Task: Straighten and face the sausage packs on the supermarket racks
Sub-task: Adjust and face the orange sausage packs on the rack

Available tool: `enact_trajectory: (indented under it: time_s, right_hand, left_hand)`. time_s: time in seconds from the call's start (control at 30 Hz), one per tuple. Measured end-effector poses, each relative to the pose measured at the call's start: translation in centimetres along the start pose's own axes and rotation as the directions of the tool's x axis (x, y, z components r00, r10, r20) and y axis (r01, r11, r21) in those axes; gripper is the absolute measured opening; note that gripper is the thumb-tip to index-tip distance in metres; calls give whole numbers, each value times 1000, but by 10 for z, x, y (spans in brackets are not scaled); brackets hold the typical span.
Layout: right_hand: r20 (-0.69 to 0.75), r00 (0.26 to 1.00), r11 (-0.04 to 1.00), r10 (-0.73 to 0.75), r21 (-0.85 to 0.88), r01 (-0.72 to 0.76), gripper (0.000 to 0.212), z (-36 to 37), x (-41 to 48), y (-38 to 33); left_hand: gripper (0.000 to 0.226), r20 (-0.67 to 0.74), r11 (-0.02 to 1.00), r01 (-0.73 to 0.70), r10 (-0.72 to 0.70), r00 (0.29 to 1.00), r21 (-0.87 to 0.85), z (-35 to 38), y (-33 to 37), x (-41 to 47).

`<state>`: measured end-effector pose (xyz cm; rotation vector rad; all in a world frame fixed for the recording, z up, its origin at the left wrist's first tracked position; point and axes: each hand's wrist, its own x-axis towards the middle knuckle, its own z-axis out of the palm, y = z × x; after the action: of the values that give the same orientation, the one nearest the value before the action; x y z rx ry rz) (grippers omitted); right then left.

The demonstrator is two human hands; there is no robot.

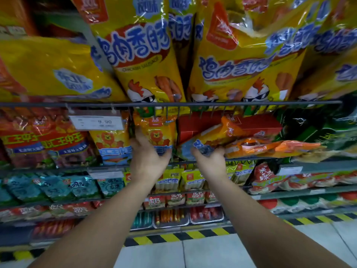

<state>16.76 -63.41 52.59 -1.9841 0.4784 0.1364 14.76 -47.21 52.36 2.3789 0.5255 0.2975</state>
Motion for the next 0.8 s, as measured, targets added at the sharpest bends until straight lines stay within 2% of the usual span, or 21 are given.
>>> enact_trajectory:
  time_s: [0.17, 0.3, 0.4, 0.5, 0.63, 0.8]
  right_hand:
    - [-150, 988, 992, 36, 129, -17, 108, 28, 12, 0]
    - [-245, 969, 994, -16, 97, 41, 110, 36, 18, 7]
    - [-276, 958, 993, -80, 59, 100, 103, 37, 18, 14]
    - [-284, 946, 988, -155, -21, 155, 94, 36, 13, 14]
    - [-301, 907, 955, -295, -123, 270, 93, 41, 5, 9]
    - [-367, 842, 886, -394, -397, 241, 96, 42, 2, 1]
  left_hand:
    - [112, -137, 994, 70, -82, 987, -85, 25, 7, 6]
    - [120, -194, 990, 60, -84, 977, -125, 38, 7, 9]
    - [121, -227, 990, 42, -71, 971, -133, 42, 7, 9]
    - [117, -248, 989, 20, -56, 967, -145, 41, 5, 8]
    - [114, -270, 988, -28, -13, 963, -150, 38, 3, 7]
    - [112, -262, 987, -24, -18, 965, -156, 35, 1, 5]
